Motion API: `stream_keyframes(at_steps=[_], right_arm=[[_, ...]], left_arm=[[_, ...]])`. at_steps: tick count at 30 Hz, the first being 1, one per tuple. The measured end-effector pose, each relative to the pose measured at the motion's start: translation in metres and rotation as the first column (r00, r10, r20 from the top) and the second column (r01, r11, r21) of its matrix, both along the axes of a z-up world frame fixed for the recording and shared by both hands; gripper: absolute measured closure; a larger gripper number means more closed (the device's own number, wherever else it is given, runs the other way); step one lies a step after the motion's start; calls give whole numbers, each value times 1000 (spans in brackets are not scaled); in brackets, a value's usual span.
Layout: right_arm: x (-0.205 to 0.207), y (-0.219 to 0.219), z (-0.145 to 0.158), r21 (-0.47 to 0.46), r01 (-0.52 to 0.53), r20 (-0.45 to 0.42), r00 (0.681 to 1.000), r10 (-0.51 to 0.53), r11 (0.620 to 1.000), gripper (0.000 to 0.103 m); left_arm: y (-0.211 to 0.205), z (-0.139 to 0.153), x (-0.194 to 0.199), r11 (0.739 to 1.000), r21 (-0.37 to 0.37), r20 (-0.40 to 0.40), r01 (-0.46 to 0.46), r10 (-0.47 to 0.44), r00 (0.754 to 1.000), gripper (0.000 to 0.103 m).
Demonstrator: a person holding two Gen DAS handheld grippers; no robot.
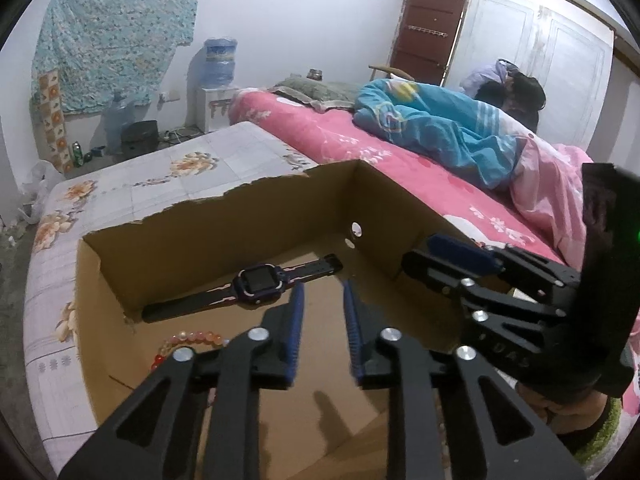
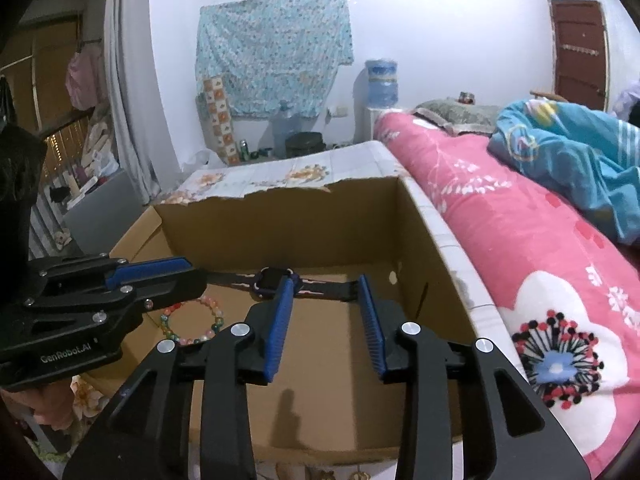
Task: Organize jewelry
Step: 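Carry the pink bracelet into the box and open the left tool, then withdraw the left tool from the box toward the earrings on the sheet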
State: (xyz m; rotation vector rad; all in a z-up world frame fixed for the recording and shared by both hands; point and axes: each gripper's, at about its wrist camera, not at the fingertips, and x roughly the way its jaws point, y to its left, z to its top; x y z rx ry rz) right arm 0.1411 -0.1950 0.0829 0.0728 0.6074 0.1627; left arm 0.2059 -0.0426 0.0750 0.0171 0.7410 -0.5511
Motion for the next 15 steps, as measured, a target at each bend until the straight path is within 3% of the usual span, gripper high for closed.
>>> stream_keyframes(at_steps=[5, 11, 15], right_arm=[[-11, -2, 9, 8, 10, 27, 1000, -10, 1000, 62], [-27, 0, 18, 3, 18, 53, 998, -18, 1000, 50], [-36, 3, 23, 2, 15, 58, 998, -15, 1000, 48]], left_arm=[[2, 7, -10, 1000, 7, 27, -10, 10, 1000, 66], [8, 14, -27, 1000, -15, 30, -3, 4, 1000, 60], [16, 19, -39, 999, -37, 27, -9, 10, 1000, 55]])
